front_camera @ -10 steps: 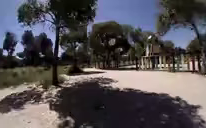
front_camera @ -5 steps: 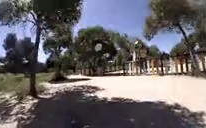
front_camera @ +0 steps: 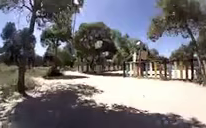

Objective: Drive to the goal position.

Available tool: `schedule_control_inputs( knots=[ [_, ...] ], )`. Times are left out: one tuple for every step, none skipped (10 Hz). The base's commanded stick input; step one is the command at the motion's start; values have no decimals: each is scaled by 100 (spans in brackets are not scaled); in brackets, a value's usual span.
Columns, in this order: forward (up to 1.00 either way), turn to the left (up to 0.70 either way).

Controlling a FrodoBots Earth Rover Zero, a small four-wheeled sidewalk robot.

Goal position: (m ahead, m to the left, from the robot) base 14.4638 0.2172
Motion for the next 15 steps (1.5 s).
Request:
schedule_control_inputs(
  knots=[
    [85, 34],
    [85, 33],
    [85, 8],
    [85, 0],
    [85, 0],
    [85, 0],
    [85, 0],
    [85, 0],
    [85, 0],
    [85, 0],
    [85, 0],
    [85, 0],
    [85, 0],
    [85, 0],
    [85, 0]
  ],
)
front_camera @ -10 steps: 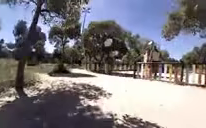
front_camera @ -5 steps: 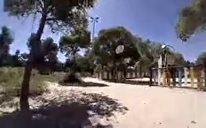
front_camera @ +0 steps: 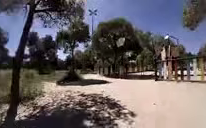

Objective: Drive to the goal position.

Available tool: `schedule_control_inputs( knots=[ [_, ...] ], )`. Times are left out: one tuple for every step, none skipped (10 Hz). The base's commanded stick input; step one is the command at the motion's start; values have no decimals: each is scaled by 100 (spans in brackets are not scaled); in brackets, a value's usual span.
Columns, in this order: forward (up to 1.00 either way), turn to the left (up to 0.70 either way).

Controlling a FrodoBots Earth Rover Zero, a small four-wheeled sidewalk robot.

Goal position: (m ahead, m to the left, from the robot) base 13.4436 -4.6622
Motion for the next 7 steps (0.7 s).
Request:
schedule_control_inputs(
  knots=[
    [85, 0],
    [85, 0],
    [85, 0],
    [85, 0],
    [85, 0],
    [85, 0],
    [85, 0]
  ],
)
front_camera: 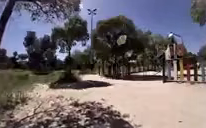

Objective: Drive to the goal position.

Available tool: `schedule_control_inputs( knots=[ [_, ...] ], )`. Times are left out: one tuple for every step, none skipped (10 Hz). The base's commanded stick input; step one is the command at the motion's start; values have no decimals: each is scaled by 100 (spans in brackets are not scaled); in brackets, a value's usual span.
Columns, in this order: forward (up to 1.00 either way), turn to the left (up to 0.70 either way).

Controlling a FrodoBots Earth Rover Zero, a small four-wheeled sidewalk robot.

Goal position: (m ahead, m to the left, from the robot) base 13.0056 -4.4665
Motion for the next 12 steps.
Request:
schedule_control_inputs(
  knots=[
    [85, 0],
    [85, 0],
    [85, 0],
    [85, 0],
    [85, 0],
    [85, 0],
    [85, 0],
    [85, 0],
    [85, 0],
    [85, 0],
    [85, 0],
    [85, 0]
  ],
)
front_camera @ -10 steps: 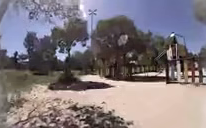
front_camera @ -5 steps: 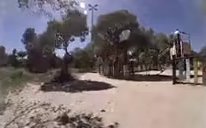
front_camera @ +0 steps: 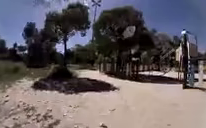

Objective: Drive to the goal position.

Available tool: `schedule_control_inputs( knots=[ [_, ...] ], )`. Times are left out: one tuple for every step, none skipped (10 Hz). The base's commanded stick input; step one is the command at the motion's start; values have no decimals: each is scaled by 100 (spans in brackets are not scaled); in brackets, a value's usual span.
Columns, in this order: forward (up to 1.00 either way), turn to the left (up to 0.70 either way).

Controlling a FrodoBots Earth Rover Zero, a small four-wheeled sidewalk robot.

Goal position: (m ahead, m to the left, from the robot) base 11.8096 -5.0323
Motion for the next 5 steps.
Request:
schedule_control_inputs(
  knots=[
    [85, 0],
    [85, 0],
    [85, 0],
    [85, 0],
    [85, 0]
  ],
)
